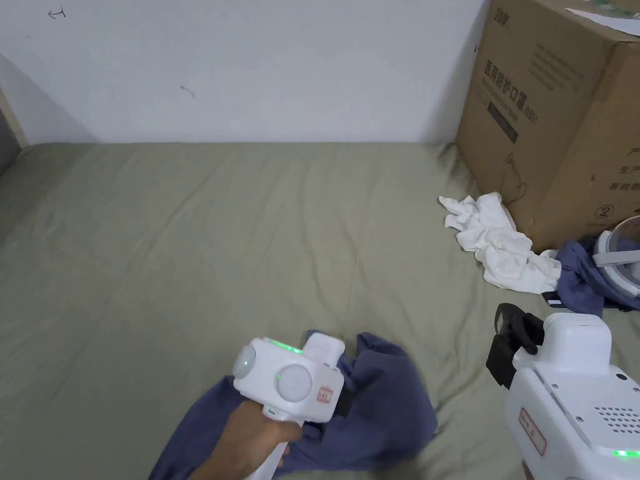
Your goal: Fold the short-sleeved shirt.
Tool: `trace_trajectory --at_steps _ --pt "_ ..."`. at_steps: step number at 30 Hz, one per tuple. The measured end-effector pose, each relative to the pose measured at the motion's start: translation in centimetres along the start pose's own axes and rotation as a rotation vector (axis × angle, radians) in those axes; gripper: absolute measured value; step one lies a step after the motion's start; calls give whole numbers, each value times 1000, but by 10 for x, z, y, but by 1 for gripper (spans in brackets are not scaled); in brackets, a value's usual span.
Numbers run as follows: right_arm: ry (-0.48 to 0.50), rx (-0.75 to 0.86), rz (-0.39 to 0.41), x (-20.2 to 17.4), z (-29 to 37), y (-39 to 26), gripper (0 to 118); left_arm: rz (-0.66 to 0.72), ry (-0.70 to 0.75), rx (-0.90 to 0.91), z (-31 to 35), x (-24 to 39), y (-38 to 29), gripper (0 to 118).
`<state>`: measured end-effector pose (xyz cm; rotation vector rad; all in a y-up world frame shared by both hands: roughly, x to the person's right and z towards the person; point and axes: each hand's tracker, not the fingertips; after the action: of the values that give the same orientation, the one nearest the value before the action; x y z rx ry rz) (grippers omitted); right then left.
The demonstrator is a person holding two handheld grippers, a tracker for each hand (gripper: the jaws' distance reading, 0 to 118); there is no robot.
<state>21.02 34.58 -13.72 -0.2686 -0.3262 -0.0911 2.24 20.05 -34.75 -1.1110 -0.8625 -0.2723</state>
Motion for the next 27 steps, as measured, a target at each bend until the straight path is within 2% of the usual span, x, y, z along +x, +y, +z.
trace_trajectory --at_steps 4,7,8,9,11,12,16,20,27 --pt "-2 -15 1 1 0 -4 2 40 61 -28 -26 -5 -14 12" --pt "-2 -21 1 1 1 -6 2 68 55 -6 -21 -3 -11 13" --pt "-4 -21 2 0 1 -6 2 69 54 -6 -17 -1 -8 19" --pt "-4 -21 3 0 1 -5 2 75 35 -4 -13 -1 -7 35" --pt "-4 -16 7 -1 3 -3 2 107 -48 22 3 4 -3 93" --pt "-4 -12 9 -2 4 -2 2 109 -39 47 12 6 -1 104" --pt "2 11 14 -4 8 6 2 85 28 236 64 14 6 114" --pt "6 36 17 -8 14 14 2 79 74 427 122 13 10 115" --pt "8 79 23 -15 19 27 2 51 316 676 199 -4 4 117"
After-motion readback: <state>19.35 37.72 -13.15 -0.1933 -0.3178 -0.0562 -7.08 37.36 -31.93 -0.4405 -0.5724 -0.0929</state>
